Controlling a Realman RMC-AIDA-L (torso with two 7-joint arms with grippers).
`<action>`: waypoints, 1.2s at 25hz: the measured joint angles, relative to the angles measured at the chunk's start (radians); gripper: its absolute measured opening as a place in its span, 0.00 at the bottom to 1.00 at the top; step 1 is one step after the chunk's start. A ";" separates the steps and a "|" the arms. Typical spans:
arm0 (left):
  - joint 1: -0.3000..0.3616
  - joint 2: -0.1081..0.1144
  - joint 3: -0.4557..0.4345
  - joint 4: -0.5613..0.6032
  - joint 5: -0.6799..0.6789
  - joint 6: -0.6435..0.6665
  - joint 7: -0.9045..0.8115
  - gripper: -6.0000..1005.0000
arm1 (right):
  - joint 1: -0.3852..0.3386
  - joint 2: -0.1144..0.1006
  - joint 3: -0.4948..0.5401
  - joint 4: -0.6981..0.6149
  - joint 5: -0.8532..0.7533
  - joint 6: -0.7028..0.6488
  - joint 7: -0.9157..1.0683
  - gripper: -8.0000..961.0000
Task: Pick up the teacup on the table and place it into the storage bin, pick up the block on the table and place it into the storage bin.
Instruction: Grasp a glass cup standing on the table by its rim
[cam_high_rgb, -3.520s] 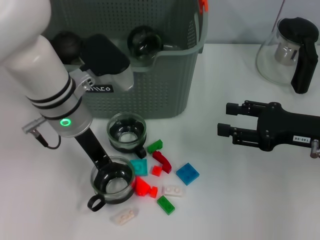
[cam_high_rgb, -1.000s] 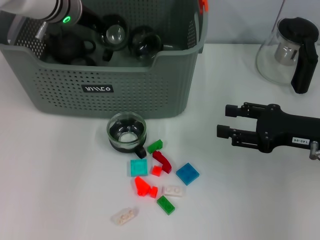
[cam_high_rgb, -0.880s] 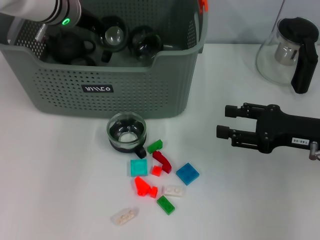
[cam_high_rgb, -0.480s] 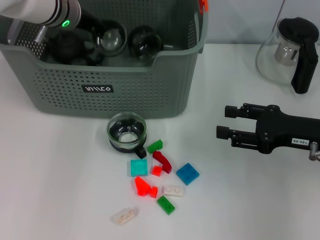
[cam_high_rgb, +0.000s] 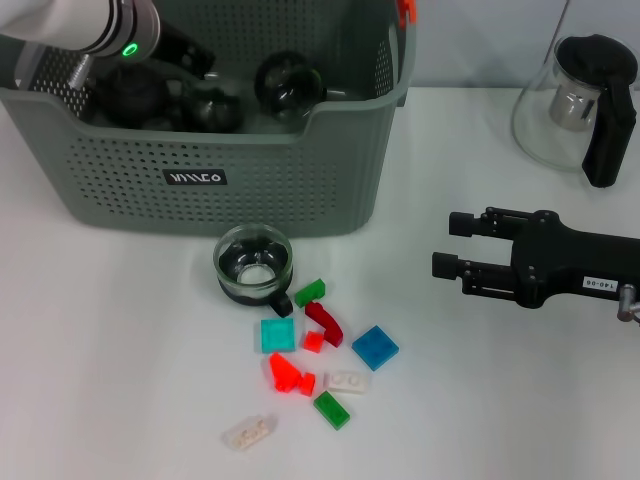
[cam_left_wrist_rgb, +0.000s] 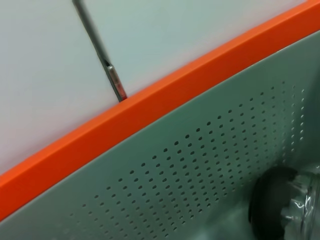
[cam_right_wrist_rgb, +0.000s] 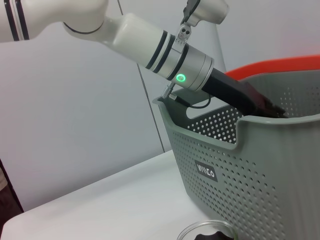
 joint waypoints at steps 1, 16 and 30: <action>0.002 -0.001 0.000 0.004 0.000 -0.001 0.000 0.28 | 0.000 0.000 0.000 0.000 0.000 0.000 0.000 0.74; 0.089 -0.027 -0.011 0.409 -0.010 0.213 -0.080 0.67 | 0.000 -0.003 0.005 0.000 0.000 0.000 0.000 0.74; 0.325 -0.099 -0.014 1.083 -0.357 0.935 0.127 0.68 | -0.003 -0.011 0.009 0.000 0.003 0.002 -0.002 0.74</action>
